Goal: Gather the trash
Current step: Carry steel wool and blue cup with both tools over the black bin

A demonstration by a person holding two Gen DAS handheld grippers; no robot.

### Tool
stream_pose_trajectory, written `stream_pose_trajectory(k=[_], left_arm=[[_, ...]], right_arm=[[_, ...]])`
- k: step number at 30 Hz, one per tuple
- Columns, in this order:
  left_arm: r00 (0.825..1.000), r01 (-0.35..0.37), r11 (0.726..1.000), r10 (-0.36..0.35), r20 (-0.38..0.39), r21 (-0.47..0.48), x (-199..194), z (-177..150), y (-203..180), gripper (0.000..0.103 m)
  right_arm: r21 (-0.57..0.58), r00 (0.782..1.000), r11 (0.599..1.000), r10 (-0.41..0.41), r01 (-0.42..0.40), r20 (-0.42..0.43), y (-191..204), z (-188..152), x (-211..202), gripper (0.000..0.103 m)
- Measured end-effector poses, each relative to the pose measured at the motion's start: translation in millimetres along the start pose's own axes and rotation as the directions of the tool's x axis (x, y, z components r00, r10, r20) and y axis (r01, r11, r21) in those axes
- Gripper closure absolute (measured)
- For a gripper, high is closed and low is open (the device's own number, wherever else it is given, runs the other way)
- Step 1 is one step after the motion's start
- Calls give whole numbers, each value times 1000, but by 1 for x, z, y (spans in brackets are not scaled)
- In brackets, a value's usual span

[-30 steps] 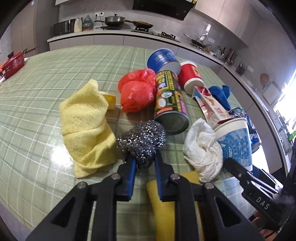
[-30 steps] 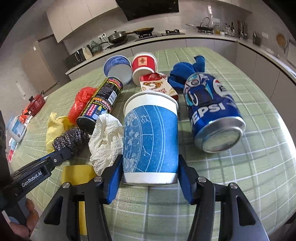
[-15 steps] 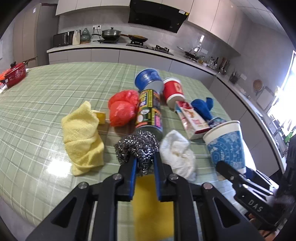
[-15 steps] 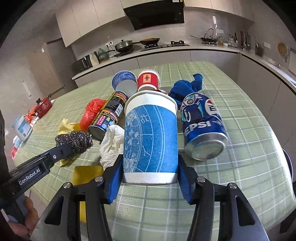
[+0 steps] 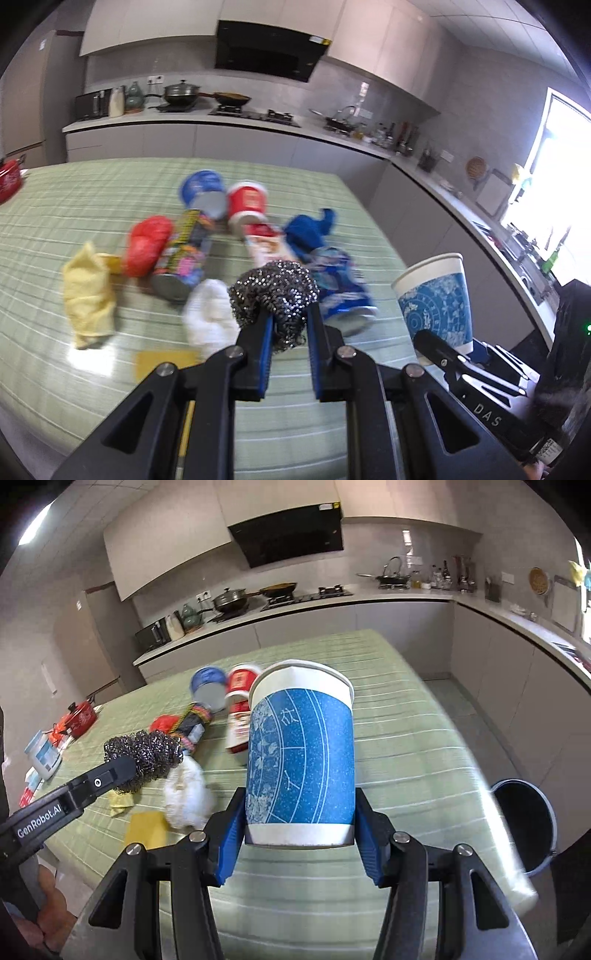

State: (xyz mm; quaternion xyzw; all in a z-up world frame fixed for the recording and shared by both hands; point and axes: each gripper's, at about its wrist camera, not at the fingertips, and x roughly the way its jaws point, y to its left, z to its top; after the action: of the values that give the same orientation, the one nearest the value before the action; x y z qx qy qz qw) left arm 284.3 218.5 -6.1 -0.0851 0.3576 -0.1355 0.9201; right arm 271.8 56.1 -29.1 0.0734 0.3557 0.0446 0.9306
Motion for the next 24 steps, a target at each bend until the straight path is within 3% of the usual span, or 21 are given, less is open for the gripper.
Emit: stream_pose_trajectory(k=[7, 12, 19, 24], left_arm=[[994, 103, 992, -100, -33, 70, 19, -6, -65, 85], [975, 213, 971, -204, -90, 105, 39, -11, -111, 85], [955, 282, 947, -262, -137, 155, 63, -21, -190, 85], [953, 285, 943, -261, -153, 169, 92, -37, -265, 85]], right_arm=[[78, 995, 992, -98, 95, 31, -73, -3, -35, 47], [155, 979, 969, -201, 195, 21, -120, -9, -56, 47], [222, 956, 934, -291, 281, 15, -191, -21, -85, 47], [241, 957, 928, -288, 284, -18, -272, -31, -89, 47]])
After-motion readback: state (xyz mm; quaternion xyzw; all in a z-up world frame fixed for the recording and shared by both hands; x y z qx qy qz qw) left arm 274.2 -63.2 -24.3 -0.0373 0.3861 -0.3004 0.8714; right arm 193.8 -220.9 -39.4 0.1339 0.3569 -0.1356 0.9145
